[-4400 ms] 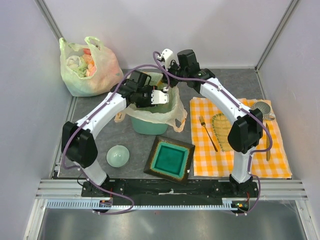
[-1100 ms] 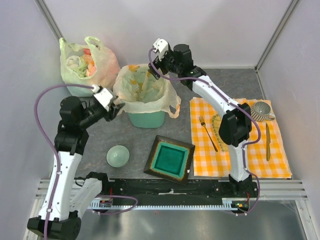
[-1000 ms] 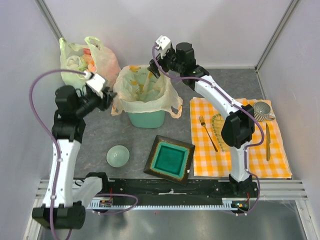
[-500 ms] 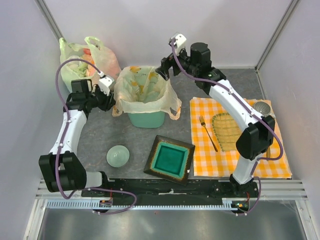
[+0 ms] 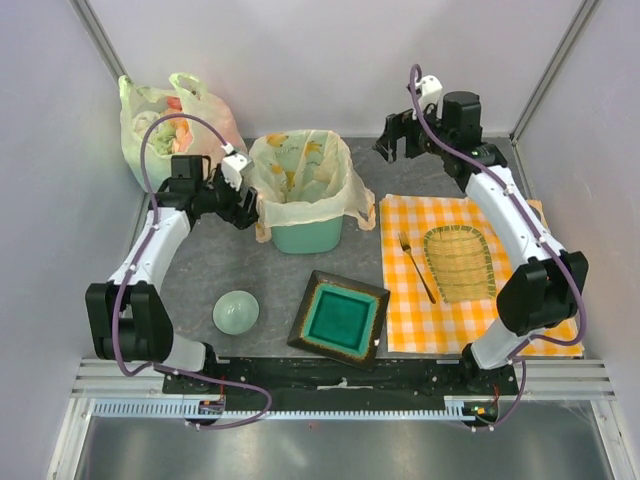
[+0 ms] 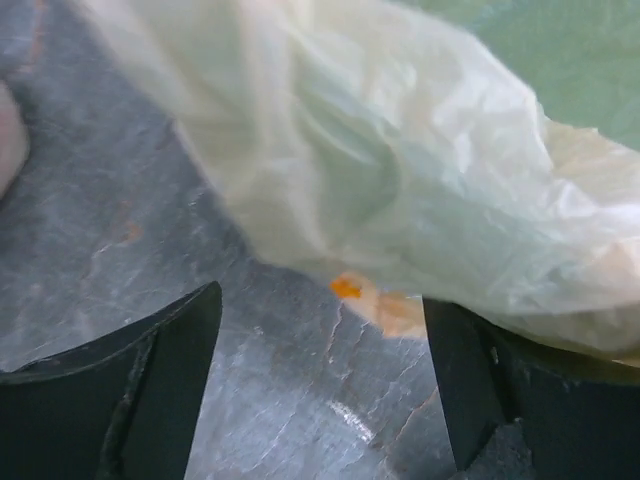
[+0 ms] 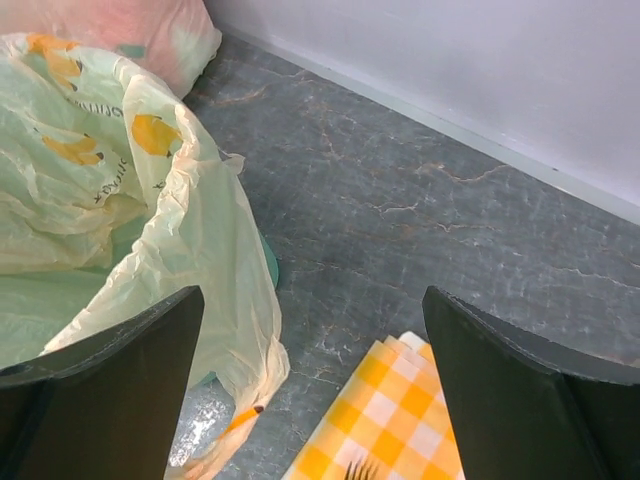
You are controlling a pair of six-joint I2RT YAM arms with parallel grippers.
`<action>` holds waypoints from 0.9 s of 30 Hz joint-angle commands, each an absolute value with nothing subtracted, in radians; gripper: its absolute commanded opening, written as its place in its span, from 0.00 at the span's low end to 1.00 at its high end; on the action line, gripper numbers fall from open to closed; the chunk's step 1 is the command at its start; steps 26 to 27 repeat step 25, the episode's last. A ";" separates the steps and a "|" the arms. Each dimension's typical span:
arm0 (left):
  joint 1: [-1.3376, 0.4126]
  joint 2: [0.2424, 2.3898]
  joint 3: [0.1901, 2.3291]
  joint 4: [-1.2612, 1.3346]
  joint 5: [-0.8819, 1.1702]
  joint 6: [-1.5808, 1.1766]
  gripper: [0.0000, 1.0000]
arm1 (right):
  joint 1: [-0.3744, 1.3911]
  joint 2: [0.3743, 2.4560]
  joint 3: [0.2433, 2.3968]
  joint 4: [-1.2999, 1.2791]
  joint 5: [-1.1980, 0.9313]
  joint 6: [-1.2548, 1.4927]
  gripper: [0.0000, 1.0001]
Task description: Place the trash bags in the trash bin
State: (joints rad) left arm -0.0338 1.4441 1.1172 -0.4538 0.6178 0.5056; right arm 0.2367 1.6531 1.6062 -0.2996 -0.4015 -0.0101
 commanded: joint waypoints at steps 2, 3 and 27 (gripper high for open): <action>0.058 1.402 1.351 -0.682 0.540 0.333 0.93 | 0.169 1.536 1.603 -0.291 -0.439 0.049 0.98; 0.069 1.407 1.391 -0.800 0.514 0.324 0.94 | 0.158 1.519 1.574 -0.293 -0.436 0.052 0.98; -0.020 1.106 1.174 -0.921 0.243 0.248 0.97 | 0.385 1.120 1.037 -0.394 -0.072 -0.049 0.98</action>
